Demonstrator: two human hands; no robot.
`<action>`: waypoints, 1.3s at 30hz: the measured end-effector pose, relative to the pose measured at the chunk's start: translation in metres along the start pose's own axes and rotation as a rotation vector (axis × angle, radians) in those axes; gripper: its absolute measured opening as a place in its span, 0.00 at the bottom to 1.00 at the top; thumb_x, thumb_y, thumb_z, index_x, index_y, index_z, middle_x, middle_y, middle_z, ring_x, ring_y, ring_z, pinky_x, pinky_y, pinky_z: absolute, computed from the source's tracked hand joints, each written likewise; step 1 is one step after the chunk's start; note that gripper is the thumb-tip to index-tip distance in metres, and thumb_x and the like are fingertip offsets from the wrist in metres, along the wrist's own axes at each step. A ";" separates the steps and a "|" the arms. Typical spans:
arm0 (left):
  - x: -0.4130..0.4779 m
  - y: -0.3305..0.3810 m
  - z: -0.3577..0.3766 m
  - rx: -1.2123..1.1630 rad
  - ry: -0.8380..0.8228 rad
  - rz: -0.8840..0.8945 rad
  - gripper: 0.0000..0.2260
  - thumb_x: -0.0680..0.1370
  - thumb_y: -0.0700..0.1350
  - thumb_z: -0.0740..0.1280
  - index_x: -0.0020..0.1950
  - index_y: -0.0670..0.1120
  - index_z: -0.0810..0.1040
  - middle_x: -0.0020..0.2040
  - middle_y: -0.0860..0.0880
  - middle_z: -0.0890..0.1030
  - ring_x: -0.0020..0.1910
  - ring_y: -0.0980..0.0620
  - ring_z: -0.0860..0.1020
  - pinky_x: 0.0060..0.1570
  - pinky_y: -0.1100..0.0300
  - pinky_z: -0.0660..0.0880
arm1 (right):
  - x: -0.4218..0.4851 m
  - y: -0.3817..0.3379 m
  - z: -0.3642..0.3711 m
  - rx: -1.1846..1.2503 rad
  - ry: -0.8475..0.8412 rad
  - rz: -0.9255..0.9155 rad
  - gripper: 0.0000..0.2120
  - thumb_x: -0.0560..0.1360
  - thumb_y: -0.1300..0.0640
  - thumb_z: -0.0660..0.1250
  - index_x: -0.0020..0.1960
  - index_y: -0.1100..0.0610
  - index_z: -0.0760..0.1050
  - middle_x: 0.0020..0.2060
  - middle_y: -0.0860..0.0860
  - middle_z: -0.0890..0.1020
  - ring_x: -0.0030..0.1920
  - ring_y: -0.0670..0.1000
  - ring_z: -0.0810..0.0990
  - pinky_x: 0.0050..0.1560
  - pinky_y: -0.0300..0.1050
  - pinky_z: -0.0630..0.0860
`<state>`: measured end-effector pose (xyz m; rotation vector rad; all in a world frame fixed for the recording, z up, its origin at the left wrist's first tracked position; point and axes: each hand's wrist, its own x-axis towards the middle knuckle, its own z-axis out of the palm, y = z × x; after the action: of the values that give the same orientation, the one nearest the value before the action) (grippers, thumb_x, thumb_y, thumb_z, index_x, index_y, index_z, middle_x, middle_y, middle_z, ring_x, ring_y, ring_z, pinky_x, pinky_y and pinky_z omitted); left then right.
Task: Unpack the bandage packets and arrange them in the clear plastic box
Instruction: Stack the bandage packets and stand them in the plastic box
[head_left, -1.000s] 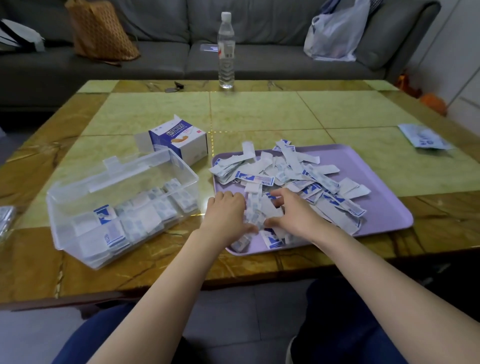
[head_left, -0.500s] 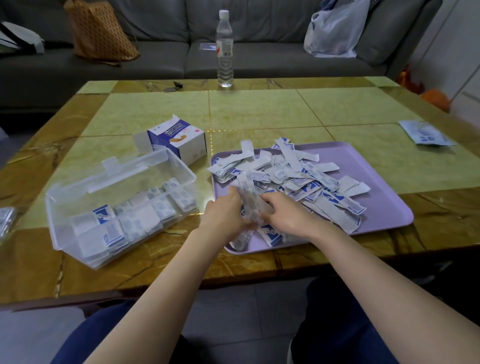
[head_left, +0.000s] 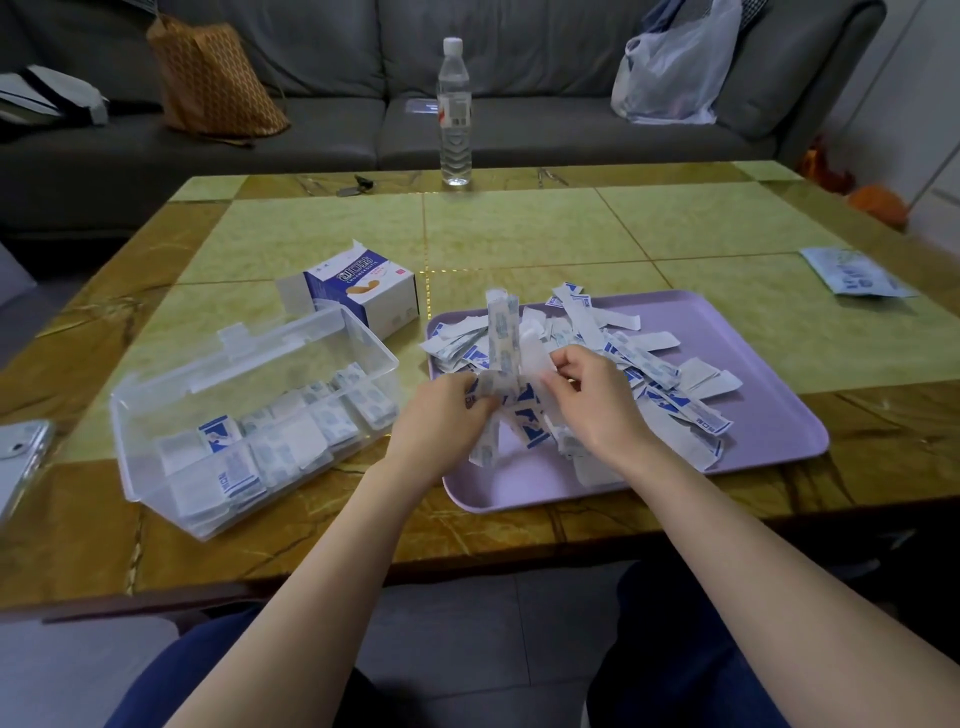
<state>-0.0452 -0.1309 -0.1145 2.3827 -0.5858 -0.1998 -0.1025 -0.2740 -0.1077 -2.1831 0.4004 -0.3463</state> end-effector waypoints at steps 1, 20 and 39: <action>-0.001 0.000 -0.001 -0.036 0.022 -0.004 0.09 0.78 0.46 0.62 0.50 0.43 0.79 0.45 0.45 0.82 0.44 0.45 0.79 0.45 0.46 0.78 | 0.001 0.000 -0.001 0.014 0.032 0.011 0.03 0.78 0.62 0.62 0.47 0.59 0.74 0.45 0.53 0.81 0.47 0.51 0.79 0.44 0.40 0.71; -0.003 0.002 0.004 -0.546 0.222 -0.104 0.12 0.80 0.43 0.62 0.62 0.41 0.72 0.55 0.46 0.79 0.51 0.49 0.79 0.43 0.61 0.75 | -0.012 -0.024 0.010 0.844 -0.333 0.298 0.18 0.73 0.76 0.56 0.59 0.65 0.73 0.50 0.60 0.81 0.48 0.53 0.81 0.44 0.39 0.79; -0.013 0.011 0.005 -0.309 0.340 0.161 0.07 0.75 0.39 0.69 0.38 0.46 0.74 0.33 0.58 0.75 0.35 0.60 0.72 0.33 0.71 0.66 | -0.014 -0.007 0.017 -0.168 0.219 -0.469 0.37 0.69 0.70 0.69 0.73 0.62 0.55 0.69 0.58 0.64 0.71 0.54 0.61 0.70 0.49 0.62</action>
<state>-0.0621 -0.1347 -0.1113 1.9999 -0.5369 0.1724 -0.1081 -0.2523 -0.1132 -2.4010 0.0273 -0.8404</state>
